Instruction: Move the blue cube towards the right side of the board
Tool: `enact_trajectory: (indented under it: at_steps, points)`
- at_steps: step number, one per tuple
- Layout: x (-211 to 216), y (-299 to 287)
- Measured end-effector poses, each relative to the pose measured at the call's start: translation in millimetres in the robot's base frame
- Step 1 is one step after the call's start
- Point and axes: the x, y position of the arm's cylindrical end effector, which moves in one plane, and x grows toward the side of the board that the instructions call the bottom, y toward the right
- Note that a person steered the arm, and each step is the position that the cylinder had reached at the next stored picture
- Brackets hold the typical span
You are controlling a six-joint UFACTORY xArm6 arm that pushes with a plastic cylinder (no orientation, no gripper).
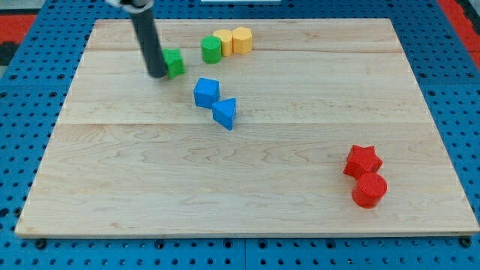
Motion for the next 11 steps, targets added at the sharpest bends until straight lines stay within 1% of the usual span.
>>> enact_trajectory:
  at_steps: [1,2,3,4,5,6,7,8,9,10,11]
  points:
    - [-25,-2]
    - [-25,-3]
    - [25,-25]
    - [59,1]
    - [63,123]
    - [64,218]
    - [68,169]
    - [108,221]
    - [98,254]
    - [134,228]
    - [182,146]
